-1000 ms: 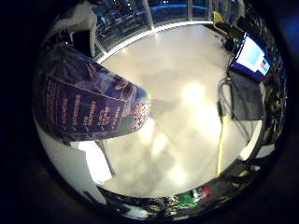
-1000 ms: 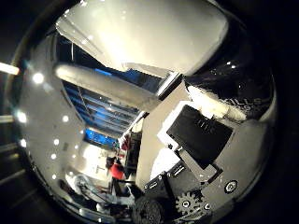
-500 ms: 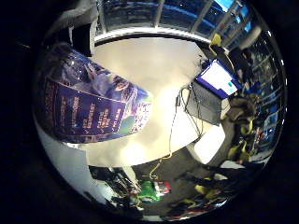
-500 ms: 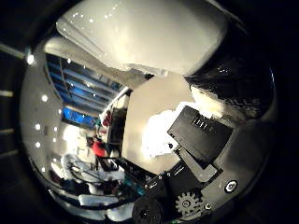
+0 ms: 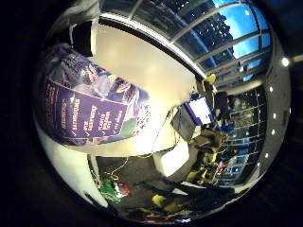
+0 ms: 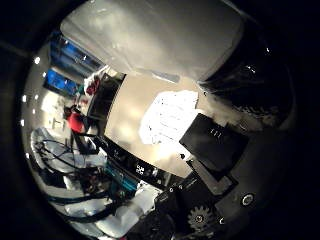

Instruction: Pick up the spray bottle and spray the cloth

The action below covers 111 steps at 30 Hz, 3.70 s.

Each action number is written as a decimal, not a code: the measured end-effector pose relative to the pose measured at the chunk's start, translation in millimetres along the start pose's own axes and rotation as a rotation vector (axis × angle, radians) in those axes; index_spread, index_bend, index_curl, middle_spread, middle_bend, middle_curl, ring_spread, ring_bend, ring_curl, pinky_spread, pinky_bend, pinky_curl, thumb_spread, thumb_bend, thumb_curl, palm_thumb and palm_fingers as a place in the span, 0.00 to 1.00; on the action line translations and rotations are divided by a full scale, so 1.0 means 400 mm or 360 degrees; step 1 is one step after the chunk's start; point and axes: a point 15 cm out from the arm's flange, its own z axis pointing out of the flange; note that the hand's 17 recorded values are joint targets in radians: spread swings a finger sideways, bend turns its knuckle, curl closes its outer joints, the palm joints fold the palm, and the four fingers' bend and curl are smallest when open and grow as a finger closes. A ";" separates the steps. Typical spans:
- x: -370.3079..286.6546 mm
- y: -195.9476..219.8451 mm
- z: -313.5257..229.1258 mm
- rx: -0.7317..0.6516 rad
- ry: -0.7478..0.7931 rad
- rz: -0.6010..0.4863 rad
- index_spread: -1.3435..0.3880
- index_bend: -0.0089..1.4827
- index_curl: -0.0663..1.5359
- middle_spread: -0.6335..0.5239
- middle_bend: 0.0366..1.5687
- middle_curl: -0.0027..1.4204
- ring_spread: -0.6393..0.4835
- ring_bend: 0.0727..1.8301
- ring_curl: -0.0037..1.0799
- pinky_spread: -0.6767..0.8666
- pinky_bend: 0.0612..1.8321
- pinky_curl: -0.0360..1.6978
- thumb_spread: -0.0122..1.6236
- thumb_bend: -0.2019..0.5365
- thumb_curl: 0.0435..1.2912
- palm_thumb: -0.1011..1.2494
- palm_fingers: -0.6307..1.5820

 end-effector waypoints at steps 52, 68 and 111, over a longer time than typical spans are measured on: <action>-0.597 -0.310 0.050 0.0251 -0.0616 0.0193 0.59 0.66 0.75 0.40 0.83 0.66 0.32 0.69 0.90 0.35 0.54 0.87 0.26 0.25 0.72 0.86 0.77; -0.989 -0.531 -0.004 0.0458 -0.1340 0.0241 0.59 0.67 0.75 0.39 0.82 0.67 0.32 0.69 0.91 0.35 0.54 0.86 0.26 0.25 0.73 0.86 0.77; -1.194 -0.496 0.489 0.0086 -0.1836 0.0026 0.50 0.18 0.47 0.45 0.31 0.39 0.42 0.35 0.47 0.42 0.30 0.50 0.62 0.22 0.34 0.60 0.25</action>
